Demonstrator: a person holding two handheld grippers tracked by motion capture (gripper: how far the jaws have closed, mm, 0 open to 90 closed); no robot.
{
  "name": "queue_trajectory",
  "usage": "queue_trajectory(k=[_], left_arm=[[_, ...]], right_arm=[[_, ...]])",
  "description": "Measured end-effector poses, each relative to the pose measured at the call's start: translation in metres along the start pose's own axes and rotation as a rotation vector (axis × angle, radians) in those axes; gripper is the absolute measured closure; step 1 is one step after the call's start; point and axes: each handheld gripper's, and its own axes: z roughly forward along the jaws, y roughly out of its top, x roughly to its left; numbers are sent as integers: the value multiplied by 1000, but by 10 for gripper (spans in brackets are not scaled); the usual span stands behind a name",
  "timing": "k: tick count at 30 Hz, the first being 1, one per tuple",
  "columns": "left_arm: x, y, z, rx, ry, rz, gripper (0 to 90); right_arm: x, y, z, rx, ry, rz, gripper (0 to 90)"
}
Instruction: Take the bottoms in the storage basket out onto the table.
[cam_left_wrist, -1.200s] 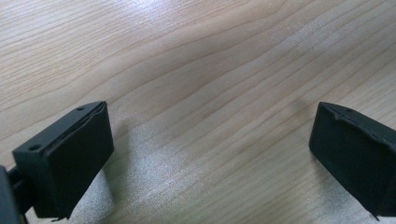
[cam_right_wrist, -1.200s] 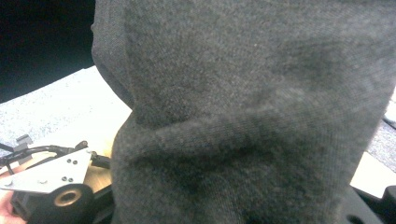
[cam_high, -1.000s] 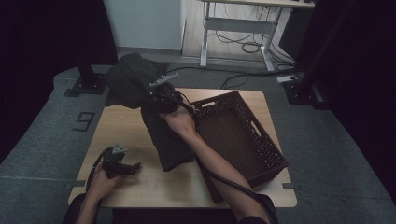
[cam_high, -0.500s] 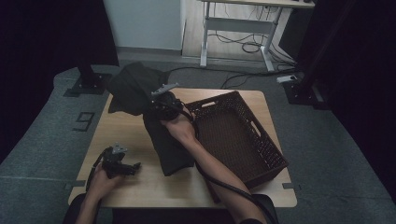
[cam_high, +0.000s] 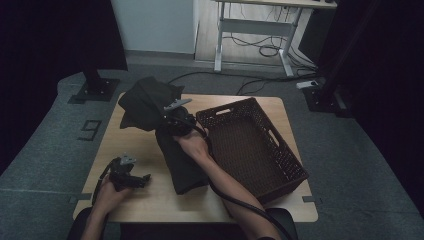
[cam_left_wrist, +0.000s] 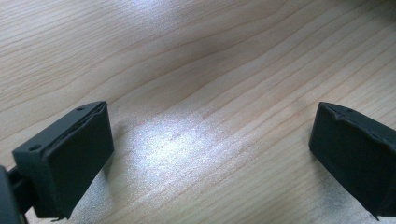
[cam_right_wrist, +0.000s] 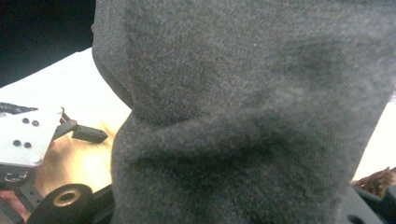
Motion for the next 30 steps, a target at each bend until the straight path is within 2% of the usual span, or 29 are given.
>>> queue_trajectory(k=[10, 30], left_arm=[[0, 0, 0, -1, 1, 1, 0], [0, 0, 0, 1, 4, 2, 0]], right_arm=[[3, -13, 14, 25, 0, 9, 621], [3, -39, 42, 90, 1, 56, 616]])
